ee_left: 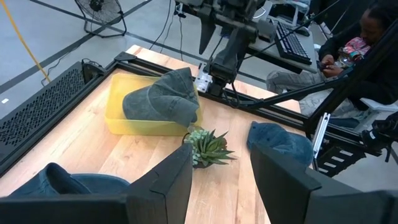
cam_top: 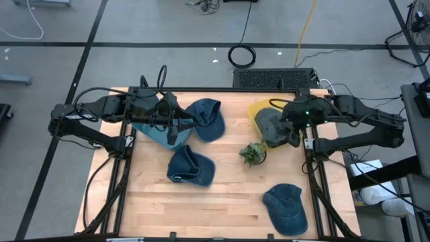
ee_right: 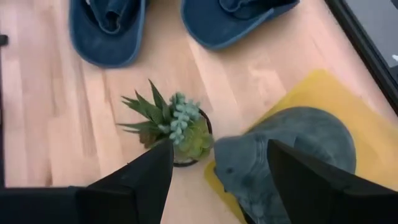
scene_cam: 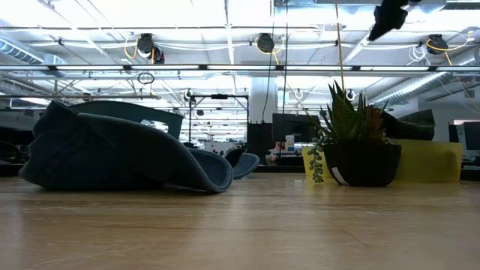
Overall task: Pick & Place hat
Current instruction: Put the bottom blue cap into the blue bin
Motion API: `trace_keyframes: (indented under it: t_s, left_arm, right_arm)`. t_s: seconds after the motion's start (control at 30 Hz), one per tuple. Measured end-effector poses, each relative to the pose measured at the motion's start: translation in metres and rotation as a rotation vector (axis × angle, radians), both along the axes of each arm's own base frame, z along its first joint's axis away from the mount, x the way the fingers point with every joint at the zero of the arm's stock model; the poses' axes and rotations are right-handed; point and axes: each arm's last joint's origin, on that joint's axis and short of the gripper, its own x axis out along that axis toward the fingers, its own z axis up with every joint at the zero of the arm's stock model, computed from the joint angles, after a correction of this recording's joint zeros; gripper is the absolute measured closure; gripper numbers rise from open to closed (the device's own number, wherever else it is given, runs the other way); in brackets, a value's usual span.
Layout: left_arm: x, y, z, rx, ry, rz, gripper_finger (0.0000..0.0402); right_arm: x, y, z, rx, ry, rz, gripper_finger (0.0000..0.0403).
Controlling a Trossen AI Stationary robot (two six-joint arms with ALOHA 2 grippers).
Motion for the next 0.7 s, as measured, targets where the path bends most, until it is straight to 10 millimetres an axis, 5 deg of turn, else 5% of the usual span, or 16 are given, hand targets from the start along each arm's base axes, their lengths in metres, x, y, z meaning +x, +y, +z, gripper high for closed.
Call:
trace_keyframes:
  t_s: [0.3,0.7]
  left_arm:
    - [0.0,0.0,0.0,-0.008,0.0,0.003,0.0231]
    - [0.0,0.0,0.0,-0.018,-0.001,0.007,0.0231]
  right_arm:
    - [0.029,0.0,0.016,-0.01,0.159,0.078,0.0171]
    - [0.045,0.033,0.043,0.001,0.173,0.23,0.0171]
